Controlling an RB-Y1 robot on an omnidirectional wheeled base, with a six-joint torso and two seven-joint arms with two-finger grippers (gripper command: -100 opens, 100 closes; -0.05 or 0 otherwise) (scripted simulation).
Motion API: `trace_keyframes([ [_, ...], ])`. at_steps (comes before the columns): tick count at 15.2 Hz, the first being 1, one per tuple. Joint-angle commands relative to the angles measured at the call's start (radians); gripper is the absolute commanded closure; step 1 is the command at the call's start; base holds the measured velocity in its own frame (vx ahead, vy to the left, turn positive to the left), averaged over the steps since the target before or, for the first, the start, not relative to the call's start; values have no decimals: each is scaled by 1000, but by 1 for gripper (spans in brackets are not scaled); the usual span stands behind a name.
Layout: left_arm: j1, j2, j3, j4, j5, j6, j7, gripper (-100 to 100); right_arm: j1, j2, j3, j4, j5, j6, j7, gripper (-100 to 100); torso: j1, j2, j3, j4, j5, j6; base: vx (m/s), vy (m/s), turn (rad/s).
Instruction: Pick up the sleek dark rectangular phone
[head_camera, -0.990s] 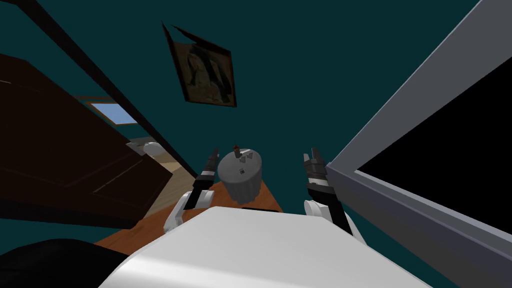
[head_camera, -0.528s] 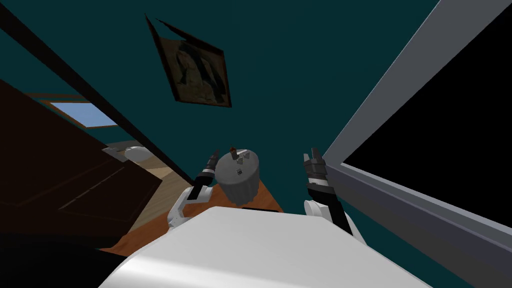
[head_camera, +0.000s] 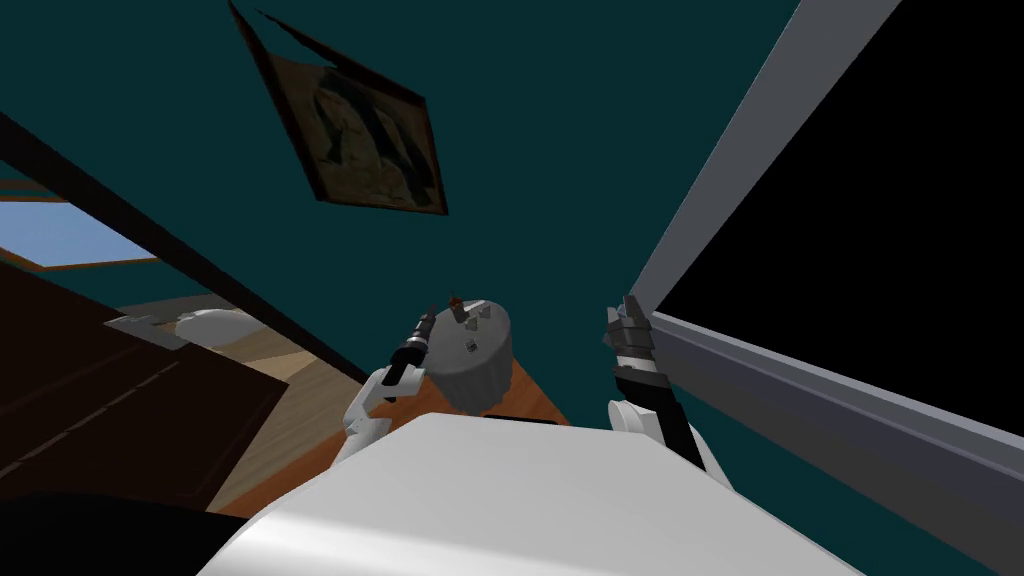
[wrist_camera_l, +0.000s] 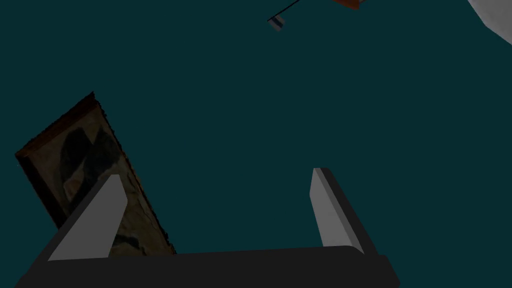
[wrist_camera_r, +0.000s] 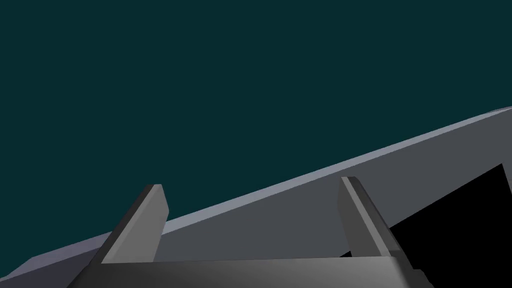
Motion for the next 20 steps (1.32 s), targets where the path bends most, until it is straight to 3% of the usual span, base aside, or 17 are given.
trace_keyframes([
  [1,-28,14,10,46,5,50,-4,-100,0,0,0,0,0,0,0,0,0,0,0,0,0,0,-18,18,-200],
  [2,-28,14,10,46,5,55,-4,-100,0,0,0,0,0,0,0,0,0,0,0,0,0,0,-14,19,-77],
  [3,-59,26,20,89,9,84,-12,-100,0,0,0,0,0,0,0,0,0,0,0,0,0,-1,-18,18,-157],
  [5,-59,26,20,97,9,107,-12,-100,0,0,0,0,0,0,0,0,0,0,0,0,0,0,-15,20,-145],
  [6,-91,37,29,143,15,139,-19,-100,0,0,0,0,0,0,0,0,0,0,0,0,0,-1,-14,21,-168],
  [8,-91,37,29,149,15,160,-19,-100,0,0,0,0,0,0,0,0,0,0,0,0,0,0,-17,24,-142],
  [9,-123,48,36,190,22,189,-26,-100,0,0,0,0,0,0,0,0,0,0,0,0,0,-1,-17,21,-225],
  [11,-123,48,36,201,22,213,-26,-100,0,0,0,0,0,0,0,0,0,0,0,0,0,0,-16,24,-144],
  [12,-156,58,42,238,31,251,-33,-100,0,0,0,0,0,0,0,0,0,0,0,0,0,-1,-17,22,-178],
  [14,-156,58,42,254,31,268,-33,-100,0,0,0,0,0,0,0,0,0,0,0,0,0,0,-19,25,-133],
  [15,-188,68,45,295,40,303,-40,-100,0,0,0,0,0,0,0,0,0,0,0,0,0,-1,-20,23,-187],
  [17,-188,68,45,307,40,323,-40,-100,0,0,0,0,0,0,0,0,1,0,0,0,0,0,-16,29,-134],
  [18,-221,77,47,351,51,359,-47,-100,0,0,0,0,0,0,0,0,1,0,0,0,0,-1,-16,31,-147],
  [20,-221,77,47,360,51,378,-47,-100,0,0,0,0,0,0,0,0,1,0,0,0,0,0,-20,30,-136],
])
